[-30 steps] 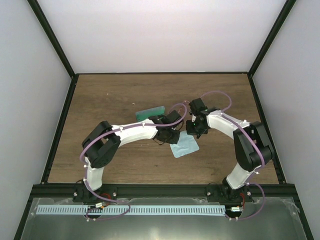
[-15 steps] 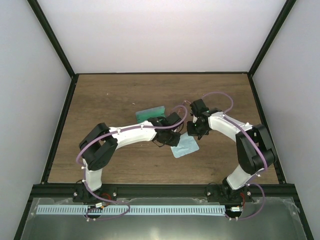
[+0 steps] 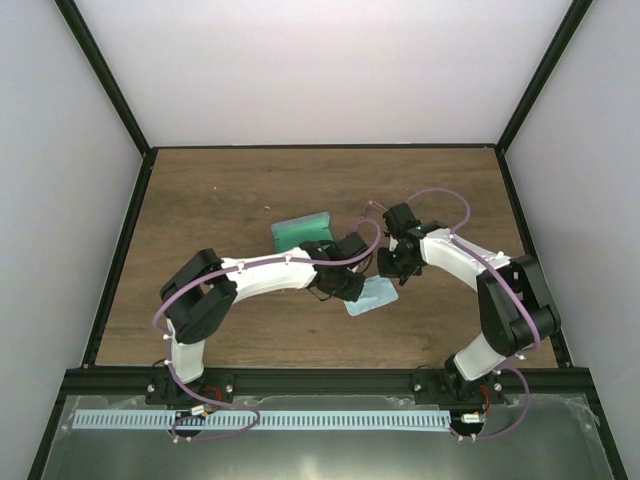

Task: Organize the sunglasses
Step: Fold the glasses cleaning cloth at the center of the board.

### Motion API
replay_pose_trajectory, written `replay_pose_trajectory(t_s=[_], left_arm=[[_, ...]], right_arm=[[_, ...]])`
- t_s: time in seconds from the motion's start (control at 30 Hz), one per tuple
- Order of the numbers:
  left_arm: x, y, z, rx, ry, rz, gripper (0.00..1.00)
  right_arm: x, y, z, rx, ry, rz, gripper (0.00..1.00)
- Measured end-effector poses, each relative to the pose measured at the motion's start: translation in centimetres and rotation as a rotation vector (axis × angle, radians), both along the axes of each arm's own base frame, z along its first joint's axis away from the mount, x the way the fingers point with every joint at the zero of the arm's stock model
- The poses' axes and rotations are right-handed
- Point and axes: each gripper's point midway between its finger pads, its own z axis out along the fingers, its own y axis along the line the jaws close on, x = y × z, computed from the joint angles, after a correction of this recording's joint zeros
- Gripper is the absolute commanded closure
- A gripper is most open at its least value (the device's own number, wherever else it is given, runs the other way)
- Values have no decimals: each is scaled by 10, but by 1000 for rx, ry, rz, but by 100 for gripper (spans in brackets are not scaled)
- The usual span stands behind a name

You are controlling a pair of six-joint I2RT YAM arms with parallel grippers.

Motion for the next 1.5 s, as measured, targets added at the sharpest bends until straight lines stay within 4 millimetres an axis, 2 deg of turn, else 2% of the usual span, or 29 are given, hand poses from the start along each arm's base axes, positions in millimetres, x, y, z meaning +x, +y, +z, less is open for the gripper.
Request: replay_pose_trajectory(t_s=[0.37,0.7,1.23,1.3,1.4,1.5], left_arm=[[-7,-2,-2,3,9,-23,96],[-12,-2,-4,5,21,-48,96],[-25,0,-25,42,63,-89,96],[-25,0,-26,43,64,-90,96],[-25,0,-26,43,63,-91,95],[-25,0,-26,44,63,-93,92]], right_arm=[[-6,-3,0,-12,19,1,99],[-24,-10,-9,-30,63,-1,99],[-24,-10,-10,-30,65,-3,99],[-24,-10,-10,-30,65,-3,97],[-24,-10,-10,-30,66,-5,87],[-25,-10,-10,-29,67,-7,85]])
